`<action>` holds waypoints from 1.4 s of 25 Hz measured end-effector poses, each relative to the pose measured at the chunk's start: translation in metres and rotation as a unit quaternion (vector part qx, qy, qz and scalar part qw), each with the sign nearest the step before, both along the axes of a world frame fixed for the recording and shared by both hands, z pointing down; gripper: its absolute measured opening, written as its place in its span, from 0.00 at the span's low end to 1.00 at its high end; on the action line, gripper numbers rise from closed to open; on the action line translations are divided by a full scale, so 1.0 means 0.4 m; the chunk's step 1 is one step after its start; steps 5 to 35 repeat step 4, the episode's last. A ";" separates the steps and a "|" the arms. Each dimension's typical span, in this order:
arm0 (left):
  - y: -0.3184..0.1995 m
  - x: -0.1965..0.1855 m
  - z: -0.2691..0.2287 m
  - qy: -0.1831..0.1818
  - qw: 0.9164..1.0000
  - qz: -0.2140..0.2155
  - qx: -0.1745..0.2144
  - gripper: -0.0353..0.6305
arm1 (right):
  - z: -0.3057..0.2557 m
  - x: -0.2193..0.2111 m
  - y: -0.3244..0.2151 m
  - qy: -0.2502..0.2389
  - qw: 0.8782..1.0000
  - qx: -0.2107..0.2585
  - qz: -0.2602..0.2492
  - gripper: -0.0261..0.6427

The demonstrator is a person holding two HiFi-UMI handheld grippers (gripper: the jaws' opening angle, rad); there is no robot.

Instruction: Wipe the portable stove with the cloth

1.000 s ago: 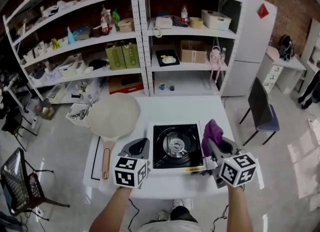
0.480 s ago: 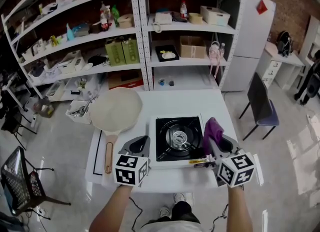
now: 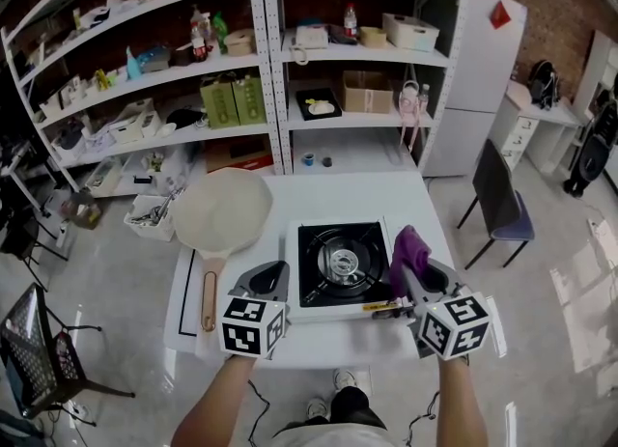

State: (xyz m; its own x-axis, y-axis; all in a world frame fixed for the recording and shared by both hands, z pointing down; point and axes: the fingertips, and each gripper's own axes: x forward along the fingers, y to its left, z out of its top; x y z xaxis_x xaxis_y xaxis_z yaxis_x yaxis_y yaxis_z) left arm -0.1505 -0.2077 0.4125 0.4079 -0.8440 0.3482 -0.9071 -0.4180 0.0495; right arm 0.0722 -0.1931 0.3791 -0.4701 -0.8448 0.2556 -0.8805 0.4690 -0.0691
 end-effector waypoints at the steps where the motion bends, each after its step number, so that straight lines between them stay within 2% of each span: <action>1: 0.001 0.000 0.000 0.001 1.000 0.000 0.000 0.06 | 0.000 -0.001 0.001 0.000 1.000 0.000 -0.001 0.13; 35: 0.003 0.001 0.002 0.002 1.000 0.000 0.000 0.06 | 0.002 -0.005 0.004 0.002 1.000 0.000 -0.004 0.13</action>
